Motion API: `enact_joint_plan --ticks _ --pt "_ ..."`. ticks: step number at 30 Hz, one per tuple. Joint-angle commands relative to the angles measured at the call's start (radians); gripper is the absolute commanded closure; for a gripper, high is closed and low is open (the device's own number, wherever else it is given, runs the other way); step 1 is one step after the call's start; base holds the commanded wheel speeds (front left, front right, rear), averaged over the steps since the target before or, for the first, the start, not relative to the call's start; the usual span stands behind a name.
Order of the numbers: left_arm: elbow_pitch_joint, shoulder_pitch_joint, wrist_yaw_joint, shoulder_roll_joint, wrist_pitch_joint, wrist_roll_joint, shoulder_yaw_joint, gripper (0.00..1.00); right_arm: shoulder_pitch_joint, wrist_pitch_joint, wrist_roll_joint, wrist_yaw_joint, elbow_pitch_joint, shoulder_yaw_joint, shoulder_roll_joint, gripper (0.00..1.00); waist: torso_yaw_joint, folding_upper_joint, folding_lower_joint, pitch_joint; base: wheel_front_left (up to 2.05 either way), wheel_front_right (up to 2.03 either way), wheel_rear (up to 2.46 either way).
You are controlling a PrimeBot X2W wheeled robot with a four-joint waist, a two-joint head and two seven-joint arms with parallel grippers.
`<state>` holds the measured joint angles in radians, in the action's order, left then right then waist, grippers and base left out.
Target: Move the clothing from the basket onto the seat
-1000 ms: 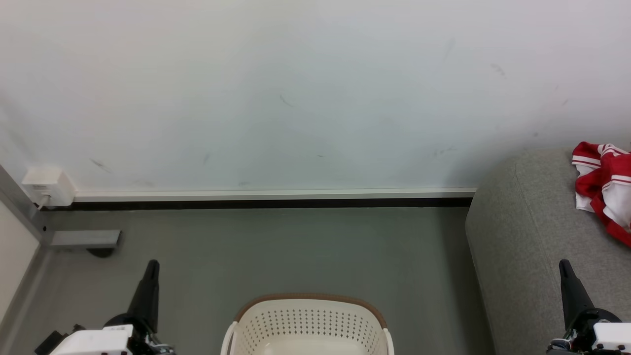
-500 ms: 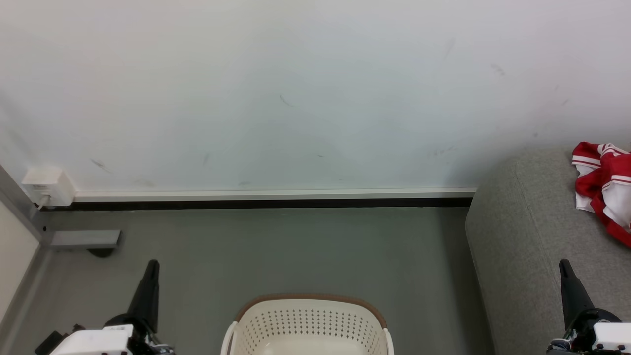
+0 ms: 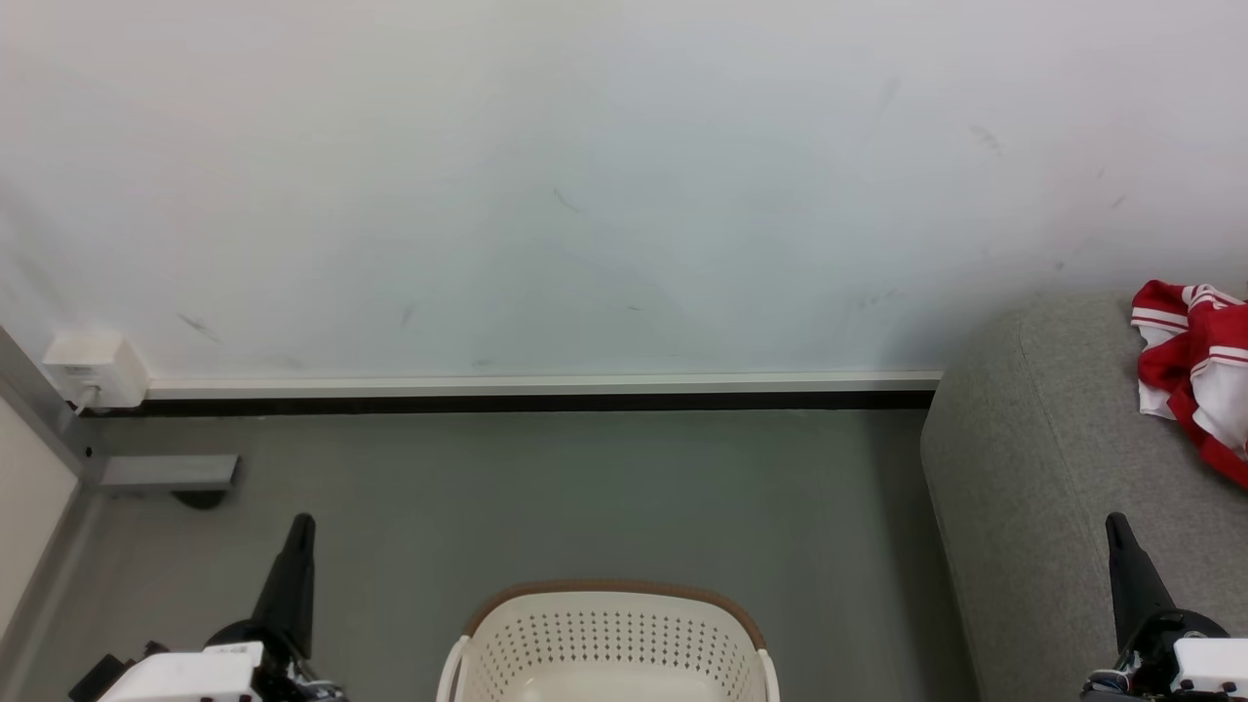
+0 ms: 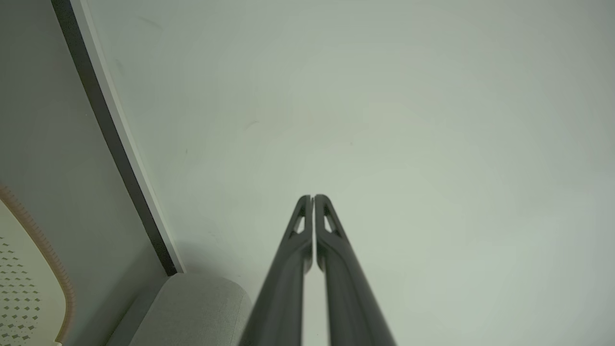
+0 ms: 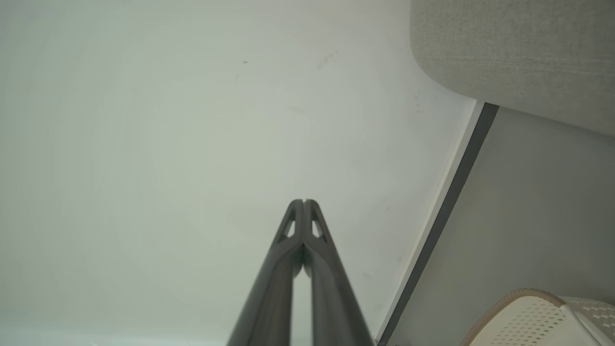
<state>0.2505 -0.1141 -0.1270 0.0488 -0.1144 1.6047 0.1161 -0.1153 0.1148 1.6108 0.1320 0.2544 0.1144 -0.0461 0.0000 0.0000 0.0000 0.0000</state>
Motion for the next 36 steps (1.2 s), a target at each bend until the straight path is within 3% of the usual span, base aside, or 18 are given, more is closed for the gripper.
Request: enact_joint_plan --ticks 1,36 --pt "-0.003 -0.006 -0.005 0.002 -0.005 0.012 0.003 1.00 -0.006 0.004 0.001 -0.002 -0.005 0.004 -0.008 1.00 0.000 0.0000 0.0000 0.000 0.00 0.00 0.00" --pt "-0.003 -0.006 -0.005 0.002 -0.005 0.012 0.002 1.00 -0.006 0.004 0.001 -0.002 -0.005 0.004 -0.008 1.00 0.000 0.0000 0.0000 0.000 0.00 0.00 0.00"
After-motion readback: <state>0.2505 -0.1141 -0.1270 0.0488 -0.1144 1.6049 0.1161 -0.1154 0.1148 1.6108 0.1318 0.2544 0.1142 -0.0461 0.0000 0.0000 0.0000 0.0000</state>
